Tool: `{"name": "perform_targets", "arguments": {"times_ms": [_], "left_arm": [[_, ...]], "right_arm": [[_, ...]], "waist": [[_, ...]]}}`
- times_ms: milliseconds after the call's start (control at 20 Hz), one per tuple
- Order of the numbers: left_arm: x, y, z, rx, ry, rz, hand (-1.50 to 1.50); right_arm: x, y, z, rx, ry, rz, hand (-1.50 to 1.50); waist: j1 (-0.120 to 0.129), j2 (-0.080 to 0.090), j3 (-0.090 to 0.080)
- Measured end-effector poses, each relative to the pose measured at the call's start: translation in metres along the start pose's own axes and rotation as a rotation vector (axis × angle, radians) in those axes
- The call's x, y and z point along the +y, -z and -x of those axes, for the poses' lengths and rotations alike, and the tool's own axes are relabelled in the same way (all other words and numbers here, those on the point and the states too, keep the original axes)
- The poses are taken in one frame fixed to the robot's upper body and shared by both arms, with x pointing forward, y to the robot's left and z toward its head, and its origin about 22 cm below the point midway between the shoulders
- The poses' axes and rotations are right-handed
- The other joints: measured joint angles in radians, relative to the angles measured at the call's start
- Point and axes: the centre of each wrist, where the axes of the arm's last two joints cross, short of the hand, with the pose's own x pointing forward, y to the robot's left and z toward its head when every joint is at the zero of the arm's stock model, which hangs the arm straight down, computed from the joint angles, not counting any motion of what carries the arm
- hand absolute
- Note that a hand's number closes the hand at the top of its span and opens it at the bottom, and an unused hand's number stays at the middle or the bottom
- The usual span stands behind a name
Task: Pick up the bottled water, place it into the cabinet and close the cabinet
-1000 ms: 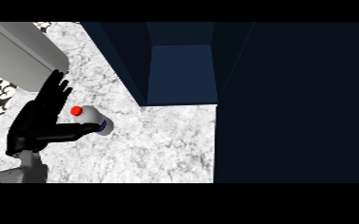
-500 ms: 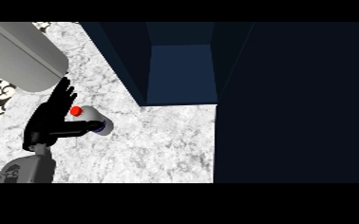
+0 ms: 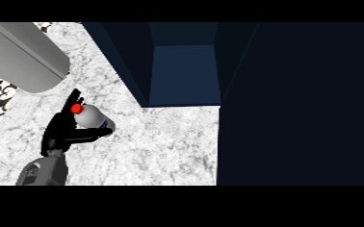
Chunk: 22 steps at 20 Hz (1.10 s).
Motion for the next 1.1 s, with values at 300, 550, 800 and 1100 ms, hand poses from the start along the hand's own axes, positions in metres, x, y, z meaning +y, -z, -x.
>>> {"name": "perform_targets", "arguments": {"times_ms": [300,550,800,1100], "left_arm": [[0.003,-0.002,0.034,-0.007,-0.083,-0.006,-1.50],[0.007,-0.003,0.054,-0.018,-0.162,0.051,-1.50],[-0.005,0.004,0.059,-0.046,-0.220,0.084,1.50],[-0.018,0.007,0.065,-0.064,-0.369,0.100,1.50]], "right_arm": [[-0.004,-0.008,-0.002,0.000,-0.006,-0.005,-1.50],[-0.006,-0.014,-0.003,-0.005,0.000,0.002,-1.50],[-0.009,-0.017,-0.005,-0.007,-0.003,0.004,-1.50],[-0.010,-0.021,-0.005,-0.009,0.006,0.011,-1.50]], "waist": [[-0.002,0.000,0.000],[-0.001,0.000,-0.001],[0.001,0.000,0.000],[0.005,-0.001,0.000]]}}
